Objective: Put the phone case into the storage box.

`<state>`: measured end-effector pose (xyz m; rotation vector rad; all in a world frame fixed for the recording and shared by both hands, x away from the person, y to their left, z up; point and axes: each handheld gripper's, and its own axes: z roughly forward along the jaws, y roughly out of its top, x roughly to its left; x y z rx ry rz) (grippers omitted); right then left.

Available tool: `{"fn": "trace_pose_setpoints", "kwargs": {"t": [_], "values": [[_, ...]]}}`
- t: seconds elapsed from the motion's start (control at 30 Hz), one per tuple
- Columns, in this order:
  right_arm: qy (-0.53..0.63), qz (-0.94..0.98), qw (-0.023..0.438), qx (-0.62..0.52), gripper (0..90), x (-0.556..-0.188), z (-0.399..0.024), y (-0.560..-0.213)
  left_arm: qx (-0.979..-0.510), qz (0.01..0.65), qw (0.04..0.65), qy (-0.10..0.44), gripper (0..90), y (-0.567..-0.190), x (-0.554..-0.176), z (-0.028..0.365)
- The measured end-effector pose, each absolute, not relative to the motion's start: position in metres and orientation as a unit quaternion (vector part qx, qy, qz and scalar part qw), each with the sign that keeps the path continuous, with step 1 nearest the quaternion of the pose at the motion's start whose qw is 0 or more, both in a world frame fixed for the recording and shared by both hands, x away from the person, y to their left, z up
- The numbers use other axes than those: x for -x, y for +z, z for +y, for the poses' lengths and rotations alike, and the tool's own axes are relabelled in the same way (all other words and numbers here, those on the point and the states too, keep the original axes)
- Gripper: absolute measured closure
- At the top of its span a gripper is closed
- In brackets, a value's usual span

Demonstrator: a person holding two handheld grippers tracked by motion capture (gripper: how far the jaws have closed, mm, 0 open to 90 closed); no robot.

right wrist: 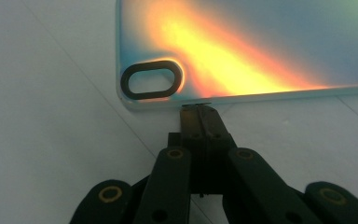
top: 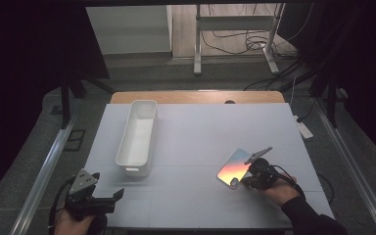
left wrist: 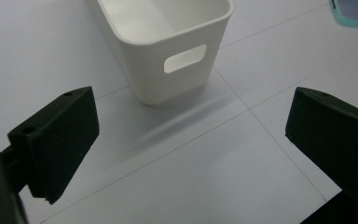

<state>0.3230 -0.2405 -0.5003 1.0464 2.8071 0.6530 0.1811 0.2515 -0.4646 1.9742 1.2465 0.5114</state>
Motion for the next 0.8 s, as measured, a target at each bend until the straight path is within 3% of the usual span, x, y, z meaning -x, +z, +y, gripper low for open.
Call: {"fn": "trace_pose_setpoints", "kwargs": {"t": [0.8], "values": [[0.219, 0.93, 0.032, -0.292, 89.1, -0.323, -0.202, -0.503, -0.768, 0.485, 0.369, 0.198, 3.3, -0.465, -0.182, 0.252]]}}
